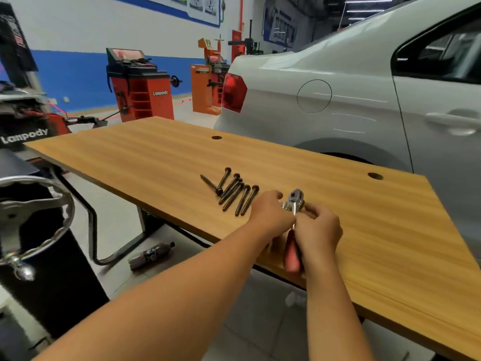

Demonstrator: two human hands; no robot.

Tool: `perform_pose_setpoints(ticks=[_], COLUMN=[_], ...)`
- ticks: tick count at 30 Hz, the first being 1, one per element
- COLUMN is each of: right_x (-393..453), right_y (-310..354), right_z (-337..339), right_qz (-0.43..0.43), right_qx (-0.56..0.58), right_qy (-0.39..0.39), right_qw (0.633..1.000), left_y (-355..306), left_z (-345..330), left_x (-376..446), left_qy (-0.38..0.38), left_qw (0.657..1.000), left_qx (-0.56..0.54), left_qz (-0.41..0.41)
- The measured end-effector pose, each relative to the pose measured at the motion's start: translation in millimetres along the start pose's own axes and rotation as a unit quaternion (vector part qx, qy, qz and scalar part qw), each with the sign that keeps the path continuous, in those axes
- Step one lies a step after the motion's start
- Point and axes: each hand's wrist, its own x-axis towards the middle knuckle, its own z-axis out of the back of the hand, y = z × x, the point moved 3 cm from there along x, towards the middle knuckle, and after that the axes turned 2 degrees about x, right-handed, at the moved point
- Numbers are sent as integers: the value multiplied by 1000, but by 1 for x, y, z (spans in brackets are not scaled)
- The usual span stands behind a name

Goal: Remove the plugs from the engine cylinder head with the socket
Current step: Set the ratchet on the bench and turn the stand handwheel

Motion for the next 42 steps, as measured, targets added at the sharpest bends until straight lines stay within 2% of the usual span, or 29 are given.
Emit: perform_pose_setpoints(ticks=[3, 5, 7, 11, 17, 22, 24, 26, 28, 29, 30, 32, 35, 37, 38, 40, 42], right_x=[1, 5, 6, 4, -8, -17, -17, -22, -32, -40, -49, -64, -72, -81, -89, -115, -144], right_y=[-8, -13, -15, -15, -14, -12, -10, -3, 8, 14, 20, 33, 47, 54, 56, 69, 81], right_z=[-2, -3, -3, 7, 12, 21, 24, 28, 32, 29, 26, 17, 11, 7, -1, -40, -97], right_qz=[-23, -74, -116, -182, -187, -214, -219, -194, -99, -39, 13, 74, 86, 88, 121, 258, 366], right_qx=[63, 152, 234, 385, 394, 374, 340, 244, 62, -35, -115, -198, -225, -268, -294, -332, -396], right_qy=[-15, -3, 9, -33, -19, -15, -21, -26, -7, 22, 49, 77, 89, 71, 52, 64, 154], right_qw=[998, 986, 965, 904, 900, 902, 914, 950, 993, 998, 992, 974, 966, 957, 947, 905, 828], left_y=[-2, 2, 9, 22, 42, 64, 76, 91, 107, 116, 124, 139, 159, 176, 184, 199, 215], left_z=[2, 4, 11, 28, 60, 115, 138, 164, 188, 200, 212, 238, 280, 303, 312, 321, 321], left_x=[-4, -6, -9, -16, -34, -67, -82, -98, -119, -131, -143, -167, -201, -222, -232, -247, -261], left_qy=[8, 22, 21, 30, 93, 87, 68, 35, -1, -18, -31, -57, -119, -165, -183, -214, -239], left_qw=[998, 997, 995, 990, 978, 960, 956, 951, 944, 940, 938, 938, 930, 917, 912, 900, 886], left_qx=[-53, -75, -95, -132, -175, -258, -279, -303, -325, -335, -339, -336, -341, -355, -360, -371, -384], left_qz=[-17, -25, -7, 41, 59, 65, 59, 57, 59, 59, 59, 59, 65, 73, 75, 83, 101])
